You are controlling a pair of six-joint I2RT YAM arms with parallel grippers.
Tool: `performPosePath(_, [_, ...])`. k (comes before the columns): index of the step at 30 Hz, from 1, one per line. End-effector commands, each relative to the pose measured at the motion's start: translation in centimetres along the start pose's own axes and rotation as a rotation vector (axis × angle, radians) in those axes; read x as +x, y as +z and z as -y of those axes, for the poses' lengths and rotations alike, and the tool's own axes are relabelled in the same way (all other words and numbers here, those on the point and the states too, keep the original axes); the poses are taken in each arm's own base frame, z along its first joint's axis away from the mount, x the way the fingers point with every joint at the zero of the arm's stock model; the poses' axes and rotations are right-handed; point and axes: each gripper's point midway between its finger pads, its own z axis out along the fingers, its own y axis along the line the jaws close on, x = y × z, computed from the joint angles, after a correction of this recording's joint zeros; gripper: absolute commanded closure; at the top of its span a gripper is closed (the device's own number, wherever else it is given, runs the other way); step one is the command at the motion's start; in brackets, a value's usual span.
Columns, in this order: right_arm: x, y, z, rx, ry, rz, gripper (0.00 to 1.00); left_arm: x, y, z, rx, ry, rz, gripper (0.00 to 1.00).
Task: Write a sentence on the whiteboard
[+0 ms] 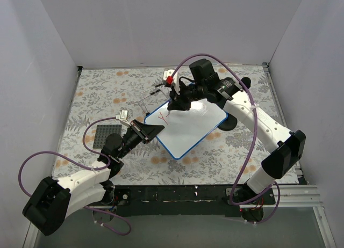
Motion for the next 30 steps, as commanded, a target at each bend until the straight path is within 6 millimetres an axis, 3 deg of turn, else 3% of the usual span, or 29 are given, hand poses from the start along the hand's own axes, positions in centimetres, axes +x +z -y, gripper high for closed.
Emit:
performPosePath(1, [-0.2, -1.0, -1.0, -0.021, -0.032, 0.015, 0.99, -1.1, -0.1, 5.6, 0.196, 0.029, 0.038, 1.00])
performPosePath(6, [0.7, -0.8, -2.3, -0.095, -0.021, 0.003, 0.99, -1.2, -0.2, 5.6, 0.196, 0.030, 0.041, 1.00])
performPosePath(14, [0.1, -0.3, -3.3, -0.145, -0.039, 0.018, 0.99, -1.2, -0.1, 5.5, 0.195, 0.032, 0.044, 1.00])
performPosePath(25, [-1.7, 0.1, 0.5, 0.006, -0.036, 0.026, 0.99, -1.2, -0.2, 5.5, 0.194, 0.032, 0.042, 1.00])
performPosePath(30, [-1.8, -1.0, 0.6, 0.016, -0.034, 0.040, 0.99, -1.2, -0.2, 5.3, 0.190, 0.031, 0.043, 1.00])
